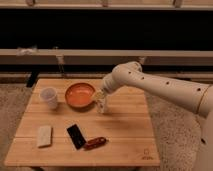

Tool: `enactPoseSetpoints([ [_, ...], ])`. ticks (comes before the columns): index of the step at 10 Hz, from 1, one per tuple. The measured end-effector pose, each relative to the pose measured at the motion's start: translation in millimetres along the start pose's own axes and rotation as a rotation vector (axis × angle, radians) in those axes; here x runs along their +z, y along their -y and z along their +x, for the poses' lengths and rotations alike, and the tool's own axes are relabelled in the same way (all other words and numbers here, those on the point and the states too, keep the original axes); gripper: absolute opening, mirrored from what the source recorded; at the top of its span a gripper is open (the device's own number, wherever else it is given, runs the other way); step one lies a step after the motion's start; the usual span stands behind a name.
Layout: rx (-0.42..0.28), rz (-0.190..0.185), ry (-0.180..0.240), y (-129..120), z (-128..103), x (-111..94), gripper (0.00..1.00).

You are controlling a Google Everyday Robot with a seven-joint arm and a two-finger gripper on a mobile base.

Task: Stand the bottle upright

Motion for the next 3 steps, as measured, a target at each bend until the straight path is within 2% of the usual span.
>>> enactPoseSetpoints([
  [3,0.001,-0.003,-0.013,1.0,-1.0,-0.9,0.8],
])
